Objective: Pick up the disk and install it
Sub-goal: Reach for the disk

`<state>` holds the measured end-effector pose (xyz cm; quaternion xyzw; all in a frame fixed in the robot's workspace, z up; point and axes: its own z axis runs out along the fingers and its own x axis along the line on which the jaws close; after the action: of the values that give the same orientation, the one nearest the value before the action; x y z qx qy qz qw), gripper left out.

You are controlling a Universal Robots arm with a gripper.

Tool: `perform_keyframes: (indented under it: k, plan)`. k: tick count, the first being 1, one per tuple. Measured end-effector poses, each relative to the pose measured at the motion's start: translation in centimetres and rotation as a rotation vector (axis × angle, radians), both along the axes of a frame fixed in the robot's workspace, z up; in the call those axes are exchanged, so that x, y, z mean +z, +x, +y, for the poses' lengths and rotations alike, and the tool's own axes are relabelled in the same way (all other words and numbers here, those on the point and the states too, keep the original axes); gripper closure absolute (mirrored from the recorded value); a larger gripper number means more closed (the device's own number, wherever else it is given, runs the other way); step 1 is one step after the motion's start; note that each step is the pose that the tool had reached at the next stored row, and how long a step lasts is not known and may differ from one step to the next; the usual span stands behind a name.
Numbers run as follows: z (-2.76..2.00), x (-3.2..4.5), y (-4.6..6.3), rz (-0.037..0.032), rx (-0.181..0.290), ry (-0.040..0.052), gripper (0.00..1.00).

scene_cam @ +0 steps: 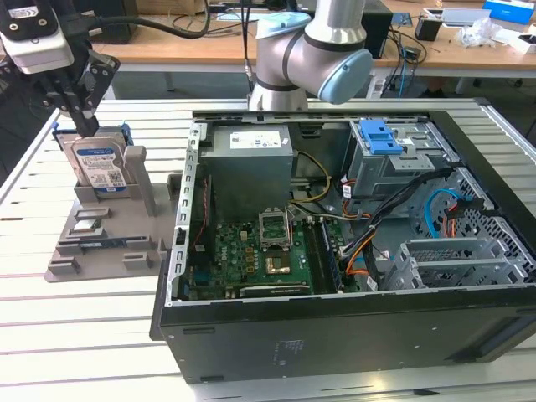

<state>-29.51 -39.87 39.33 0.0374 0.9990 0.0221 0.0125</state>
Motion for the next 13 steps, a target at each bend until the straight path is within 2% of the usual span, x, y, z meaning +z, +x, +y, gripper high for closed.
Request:
perform_keyframes:
  k: [13]
  plan:
    - [0.00, 0.00, -2.0, 0.0000, 0.000, 0.0000, 0.90]
